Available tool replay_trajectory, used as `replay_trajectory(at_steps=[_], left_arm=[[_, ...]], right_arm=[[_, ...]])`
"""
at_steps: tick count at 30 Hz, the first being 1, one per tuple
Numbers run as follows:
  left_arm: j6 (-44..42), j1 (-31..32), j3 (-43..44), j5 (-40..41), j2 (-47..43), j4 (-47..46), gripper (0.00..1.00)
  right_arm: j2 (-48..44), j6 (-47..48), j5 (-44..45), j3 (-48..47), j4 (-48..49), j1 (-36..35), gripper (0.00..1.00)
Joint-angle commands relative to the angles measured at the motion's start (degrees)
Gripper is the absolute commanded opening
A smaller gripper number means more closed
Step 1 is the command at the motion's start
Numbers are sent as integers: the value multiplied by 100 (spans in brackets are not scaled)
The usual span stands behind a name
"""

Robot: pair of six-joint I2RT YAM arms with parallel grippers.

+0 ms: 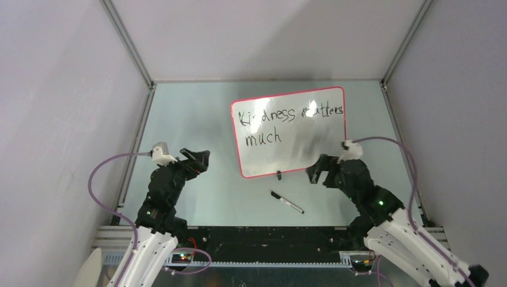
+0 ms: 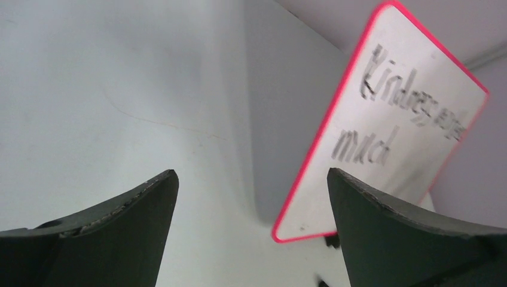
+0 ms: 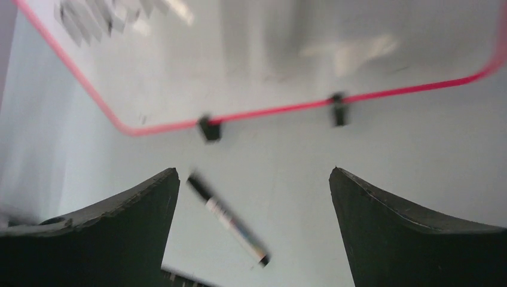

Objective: Write a sentence on the whiteboard
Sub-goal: Put down the whiteboard marker at the center of the board, then reset both arms

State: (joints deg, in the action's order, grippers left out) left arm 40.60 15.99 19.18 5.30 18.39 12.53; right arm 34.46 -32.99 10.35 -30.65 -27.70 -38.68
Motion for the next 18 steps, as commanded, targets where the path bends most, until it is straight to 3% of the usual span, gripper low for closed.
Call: replay_trajectory(at_steps=[1, 5, 8, 14, 18], left_arm=[[-559, -24, -77, 1296, -30, -266, 99], [-835, -23, -212, 1916, 166, -566, 100], [-1132, -21, -243, 2252, 345, -946, 99], [-1994, -38, -601, 3485, 961, -2462, 100], [-3013, -128, -782, 4177, 1885, -3724, 99]], right_arm=[[-928, -202, 2333, -204, -647, 365, 99], [-878, -486, 3698, -499, -1048, 901, 99], [-427, -442, 3828, -647, -876, 2029, 99], [280, 433, 2264, 35, 1198, 4577, 97], [1003, 536, 1035, 551, 2381, 5485, 88]])
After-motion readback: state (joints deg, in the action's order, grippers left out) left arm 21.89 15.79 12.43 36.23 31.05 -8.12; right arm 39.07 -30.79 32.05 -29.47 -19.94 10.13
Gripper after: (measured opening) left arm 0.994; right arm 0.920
